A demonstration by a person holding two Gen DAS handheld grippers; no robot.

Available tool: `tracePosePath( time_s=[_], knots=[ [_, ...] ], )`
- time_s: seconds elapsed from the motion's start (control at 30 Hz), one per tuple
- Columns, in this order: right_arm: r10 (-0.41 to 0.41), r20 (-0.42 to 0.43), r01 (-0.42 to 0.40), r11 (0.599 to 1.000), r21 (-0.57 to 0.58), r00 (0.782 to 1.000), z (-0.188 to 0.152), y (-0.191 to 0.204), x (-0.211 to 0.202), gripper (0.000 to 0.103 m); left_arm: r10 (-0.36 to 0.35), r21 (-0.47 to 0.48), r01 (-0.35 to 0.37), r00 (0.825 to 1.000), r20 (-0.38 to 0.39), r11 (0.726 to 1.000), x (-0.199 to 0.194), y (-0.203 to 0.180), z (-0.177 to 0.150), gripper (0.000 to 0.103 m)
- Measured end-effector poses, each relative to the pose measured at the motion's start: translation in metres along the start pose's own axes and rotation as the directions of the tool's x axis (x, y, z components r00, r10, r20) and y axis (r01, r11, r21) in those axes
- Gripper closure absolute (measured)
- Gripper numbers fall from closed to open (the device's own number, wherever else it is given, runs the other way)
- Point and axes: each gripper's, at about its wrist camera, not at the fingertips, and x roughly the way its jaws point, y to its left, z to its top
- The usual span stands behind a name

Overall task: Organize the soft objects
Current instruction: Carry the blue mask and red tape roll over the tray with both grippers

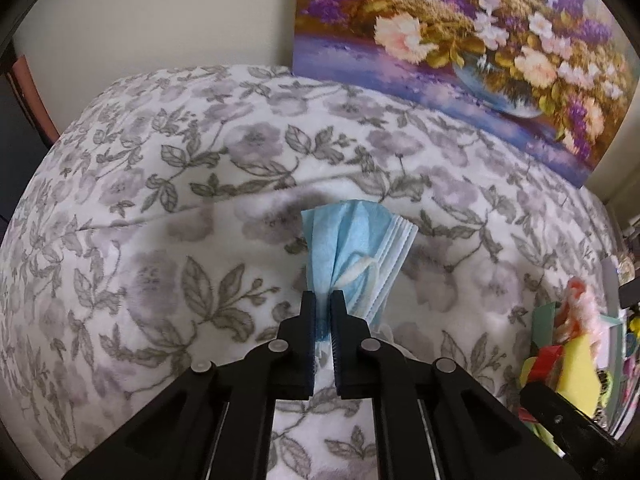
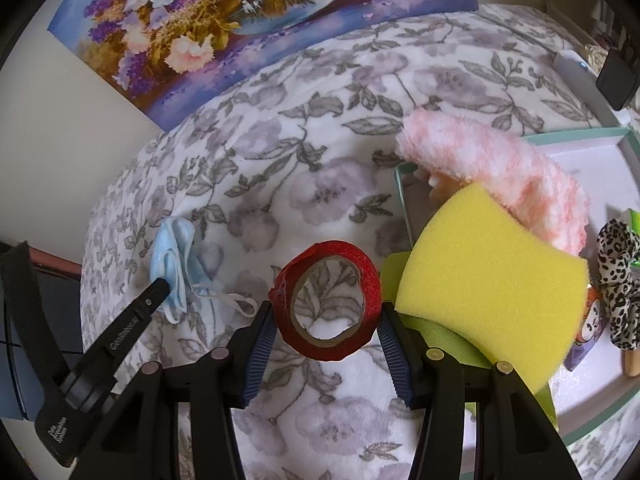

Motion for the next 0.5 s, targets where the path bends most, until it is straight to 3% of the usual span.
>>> tracePosePath(
  time_s=[0.3,0.5],
  knots=[
    [0.008,0.027,-0.008,1.0,-0.021,1.0,-0.003,0.006,-0.018,0.049,-0.028,-0.063,0.03,0.999,0.04,0.998,-0.031,0.018,0.005,0.097],
    [0.022,0.051,-0.02,0.999,-0.038,0.998,-0.004,0.01,-0.034,0.049,-0.003,-0.063,0.008,0.997,0.082,0.998,-0.054,0.019,0.006,0.097]
  ],
)
